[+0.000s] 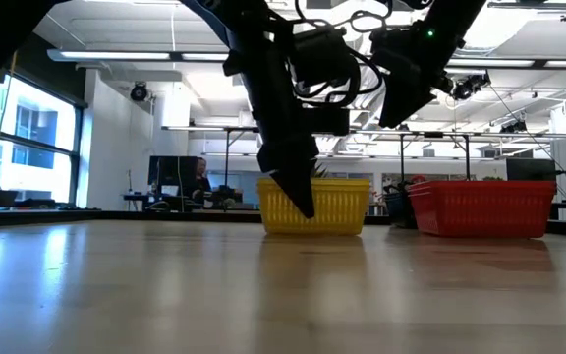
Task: Stack baskets by color
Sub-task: Move the stacked yellow bins to the top middle of the table
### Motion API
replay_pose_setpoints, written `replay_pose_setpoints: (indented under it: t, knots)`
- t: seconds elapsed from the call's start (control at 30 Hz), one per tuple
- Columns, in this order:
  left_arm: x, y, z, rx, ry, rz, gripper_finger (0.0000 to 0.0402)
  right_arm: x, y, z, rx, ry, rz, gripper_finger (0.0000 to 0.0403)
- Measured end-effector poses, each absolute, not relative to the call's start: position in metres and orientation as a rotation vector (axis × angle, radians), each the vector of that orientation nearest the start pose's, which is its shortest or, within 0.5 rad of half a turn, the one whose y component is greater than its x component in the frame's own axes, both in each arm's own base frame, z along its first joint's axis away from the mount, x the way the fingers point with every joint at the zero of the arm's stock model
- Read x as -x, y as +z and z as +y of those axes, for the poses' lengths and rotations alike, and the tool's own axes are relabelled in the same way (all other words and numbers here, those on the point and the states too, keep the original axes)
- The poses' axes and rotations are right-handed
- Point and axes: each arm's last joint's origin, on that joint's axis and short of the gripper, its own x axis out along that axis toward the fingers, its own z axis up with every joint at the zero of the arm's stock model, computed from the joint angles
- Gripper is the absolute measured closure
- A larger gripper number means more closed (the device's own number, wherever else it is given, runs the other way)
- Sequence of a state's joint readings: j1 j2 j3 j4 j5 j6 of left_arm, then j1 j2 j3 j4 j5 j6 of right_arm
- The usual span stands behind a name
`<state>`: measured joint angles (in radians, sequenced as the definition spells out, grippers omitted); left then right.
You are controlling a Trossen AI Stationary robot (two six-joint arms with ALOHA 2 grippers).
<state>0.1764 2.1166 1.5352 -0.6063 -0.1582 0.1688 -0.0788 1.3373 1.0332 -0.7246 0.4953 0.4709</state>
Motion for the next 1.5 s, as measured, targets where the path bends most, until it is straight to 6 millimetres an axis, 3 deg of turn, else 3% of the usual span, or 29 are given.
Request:
replay_pose_setpoints:
  t: [0.27, 0.43, 0.7, 1.0, 1.23, 1.5]
  knots:
    - [-0.423, 0.156, 0.079, -0.134, 0.201, 1.218, 0.0290, -0.257, 0.264, -0.034, -0.202, -0.745, 0.872, 0.0293]
    - [-0.419, 0.167, 0.078, -0.139, 0.184, 1.285, 0.0266, -0.255, 0.263, -0.034, -0.198, -0.745, 0.892, 0.0293]
    - [-0.421, 0.187, 0.072, -0.157, 0.111, 1.331, 0.0264, -0.253, 0.261, -0.032, -0.218, -0.707, 0.935, 0.0293]
    - [-0.406, 0.202, 0.070, -0.041, -0.047, 1.388, 0.0265, -0.250, 0.258, -0.029, -0.249, -0.635, 1.006, 0.0293]
    - [-0.406, 0.219, 0.073, -0.048, -0.018, 1.291, 0.0266, -0.252, 0.260, -0.023, -0.187, -0.646, 0.975, 0.0293]
    - [-0.385, 0.235, 0.070, -0.043, -0.017, 1.397, 0.0265, -0.247, 0.268, -0.017, -0.205, -0.631, 0.931, 0.0293]
